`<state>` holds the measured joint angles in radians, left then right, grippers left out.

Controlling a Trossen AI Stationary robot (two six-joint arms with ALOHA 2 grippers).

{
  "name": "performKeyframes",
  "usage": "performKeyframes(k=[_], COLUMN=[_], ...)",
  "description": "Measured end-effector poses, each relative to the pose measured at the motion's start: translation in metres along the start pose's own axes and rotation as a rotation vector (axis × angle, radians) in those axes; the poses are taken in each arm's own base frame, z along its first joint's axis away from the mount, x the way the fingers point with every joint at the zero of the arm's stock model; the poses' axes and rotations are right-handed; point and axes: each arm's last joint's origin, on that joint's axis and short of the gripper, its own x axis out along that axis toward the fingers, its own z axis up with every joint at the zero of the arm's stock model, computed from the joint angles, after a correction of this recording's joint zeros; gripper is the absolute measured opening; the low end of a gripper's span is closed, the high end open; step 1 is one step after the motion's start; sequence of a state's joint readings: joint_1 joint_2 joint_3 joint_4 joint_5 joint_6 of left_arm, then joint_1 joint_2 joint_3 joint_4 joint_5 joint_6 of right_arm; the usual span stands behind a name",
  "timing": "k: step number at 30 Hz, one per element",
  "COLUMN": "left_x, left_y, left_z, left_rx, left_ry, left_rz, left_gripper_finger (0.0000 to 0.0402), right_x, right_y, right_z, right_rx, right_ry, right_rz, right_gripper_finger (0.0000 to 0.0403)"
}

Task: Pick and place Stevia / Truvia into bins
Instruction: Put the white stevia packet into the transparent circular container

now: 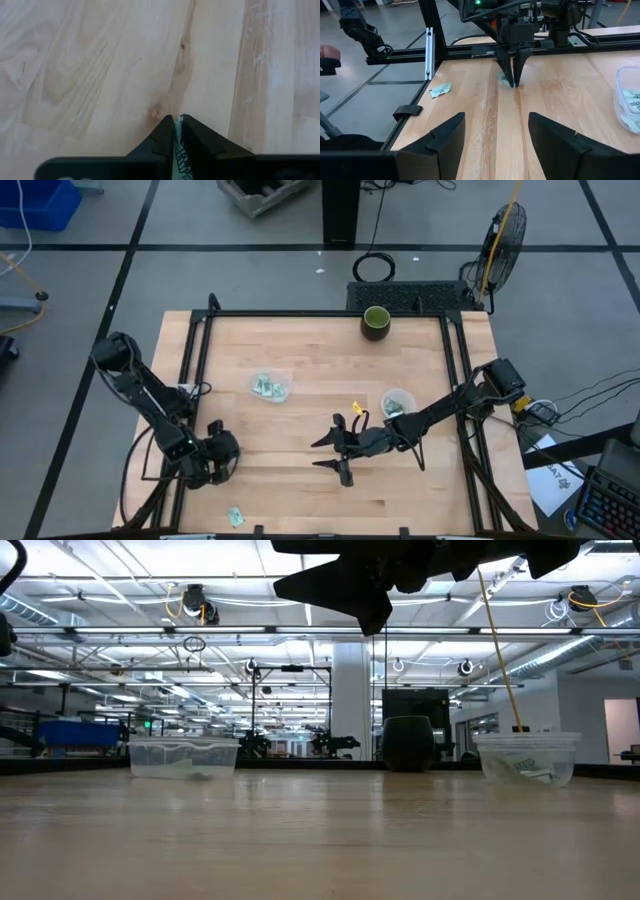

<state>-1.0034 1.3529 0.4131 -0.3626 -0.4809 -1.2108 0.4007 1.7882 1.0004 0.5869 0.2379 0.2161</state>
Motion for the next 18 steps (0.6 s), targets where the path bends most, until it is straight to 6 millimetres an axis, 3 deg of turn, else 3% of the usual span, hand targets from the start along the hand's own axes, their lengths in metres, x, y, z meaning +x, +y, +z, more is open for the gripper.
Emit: performKeyframes(k=[11, 18], left_x=[0.009, 0.009], left_y=[-0.003, -0.011], left_z=[0.033, 0.073], left_rx=[-0.003, -0.017], left_ry=[-0.19, -0.452], left_rz=[-0.036, -0.113], left_gripper_finger=[0.0015, 0.0024], right_x=[0.0, 0.001], right_y=[-0.002, -0.003], right_z=[0.0, 0.001], right_rx=[0.001, 0.002], right_ry=[-0.001, -0.001], right_rz=[-0.006, -0.008], right_gripper_finger=[0.021, 0.021])
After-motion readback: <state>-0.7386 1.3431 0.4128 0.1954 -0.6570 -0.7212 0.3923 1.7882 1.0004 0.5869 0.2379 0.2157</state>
